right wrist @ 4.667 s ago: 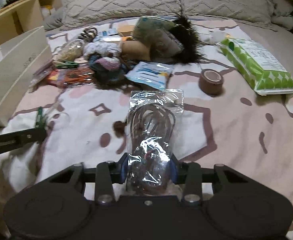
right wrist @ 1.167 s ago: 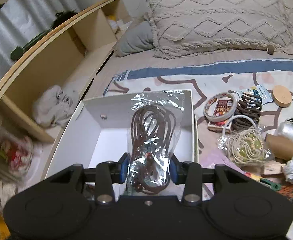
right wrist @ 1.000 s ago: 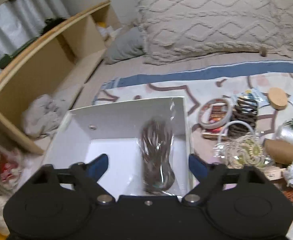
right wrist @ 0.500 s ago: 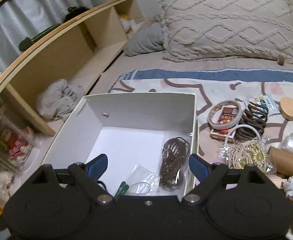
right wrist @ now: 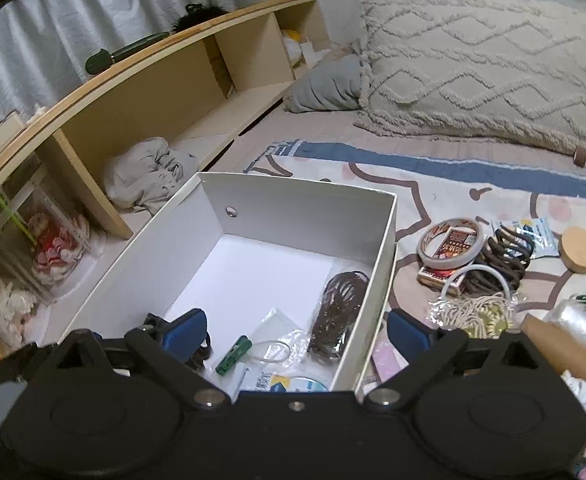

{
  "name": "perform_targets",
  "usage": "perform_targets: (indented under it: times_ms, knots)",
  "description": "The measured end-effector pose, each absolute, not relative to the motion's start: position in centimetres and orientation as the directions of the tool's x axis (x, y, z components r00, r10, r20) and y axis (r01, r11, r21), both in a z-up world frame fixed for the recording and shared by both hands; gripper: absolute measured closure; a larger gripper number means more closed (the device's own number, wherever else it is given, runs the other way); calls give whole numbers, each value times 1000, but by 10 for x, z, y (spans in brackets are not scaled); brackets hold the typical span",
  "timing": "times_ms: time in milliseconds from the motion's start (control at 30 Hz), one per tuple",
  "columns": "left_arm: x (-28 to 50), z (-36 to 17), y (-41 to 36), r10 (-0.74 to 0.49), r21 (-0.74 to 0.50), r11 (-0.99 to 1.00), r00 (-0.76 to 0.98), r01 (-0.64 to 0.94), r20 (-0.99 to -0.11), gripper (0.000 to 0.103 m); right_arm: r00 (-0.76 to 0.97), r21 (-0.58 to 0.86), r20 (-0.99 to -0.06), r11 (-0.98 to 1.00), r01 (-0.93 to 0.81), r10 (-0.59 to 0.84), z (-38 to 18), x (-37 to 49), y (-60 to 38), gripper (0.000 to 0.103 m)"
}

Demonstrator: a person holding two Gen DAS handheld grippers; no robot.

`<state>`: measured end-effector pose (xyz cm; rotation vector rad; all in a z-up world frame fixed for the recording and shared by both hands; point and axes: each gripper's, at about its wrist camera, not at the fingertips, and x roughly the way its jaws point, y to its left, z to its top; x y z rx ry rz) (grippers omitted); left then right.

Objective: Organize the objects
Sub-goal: 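Withdraw both tools up and back from the white box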

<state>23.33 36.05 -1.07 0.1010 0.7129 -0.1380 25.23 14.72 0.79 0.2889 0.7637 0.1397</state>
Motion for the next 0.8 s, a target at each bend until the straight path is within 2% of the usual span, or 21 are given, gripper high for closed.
perform_targets:
  times_ms: [100, 467, 800]
  knots:
    - [228, -6, 359, -72, 57, 988, 754, 143, -653, 2, 730, 275, -649, 961, -37, 214, 11, 245, 147, 0]
    - [204, 13, 352, -36, 82, 990, 779, 112, -627, 0, 779, 240, -593, 968, -73, 206, 23, 215, 135, 0]
    - [183, 25, 348, -23, 71, 994, 811, 79, -585, 0, 788, 192, -583, 976, -103, 198, 20, 191, 129, 0]
